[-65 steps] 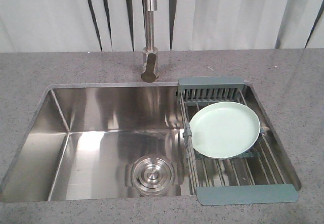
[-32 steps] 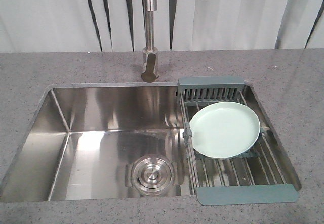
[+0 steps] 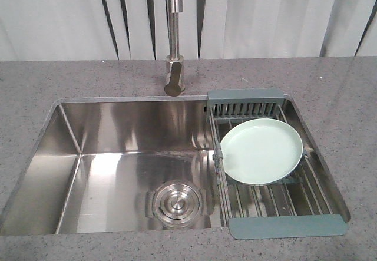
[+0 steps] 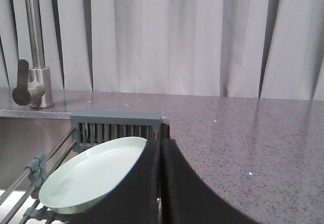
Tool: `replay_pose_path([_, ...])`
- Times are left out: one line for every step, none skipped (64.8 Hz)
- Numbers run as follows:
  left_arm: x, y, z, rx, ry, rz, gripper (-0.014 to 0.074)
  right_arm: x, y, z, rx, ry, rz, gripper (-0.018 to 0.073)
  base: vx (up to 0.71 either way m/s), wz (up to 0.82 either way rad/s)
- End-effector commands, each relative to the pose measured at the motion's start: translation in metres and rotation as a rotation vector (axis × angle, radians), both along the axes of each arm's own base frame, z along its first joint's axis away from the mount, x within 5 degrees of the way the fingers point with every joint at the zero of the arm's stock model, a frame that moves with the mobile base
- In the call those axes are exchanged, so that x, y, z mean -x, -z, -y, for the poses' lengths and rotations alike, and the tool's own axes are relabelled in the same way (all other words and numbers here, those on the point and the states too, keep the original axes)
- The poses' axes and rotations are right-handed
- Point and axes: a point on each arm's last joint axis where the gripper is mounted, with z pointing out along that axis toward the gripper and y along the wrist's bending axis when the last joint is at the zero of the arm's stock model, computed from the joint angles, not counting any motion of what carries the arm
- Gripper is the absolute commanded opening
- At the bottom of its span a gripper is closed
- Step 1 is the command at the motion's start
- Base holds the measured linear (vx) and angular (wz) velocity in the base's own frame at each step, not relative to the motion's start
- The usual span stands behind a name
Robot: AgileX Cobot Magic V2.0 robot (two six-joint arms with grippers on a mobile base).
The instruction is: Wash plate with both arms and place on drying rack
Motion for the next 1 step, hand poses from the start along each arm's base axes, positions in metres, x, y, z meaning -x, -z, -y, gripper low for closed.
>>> replay_pose_path([-0.0001,0.0021,0.0001,0.011,0.004,0.064,-0.0006,0.0012,-0.0068,-0.0005,0.007,-0.007,0.086,-0.0006,0.00,0.00])
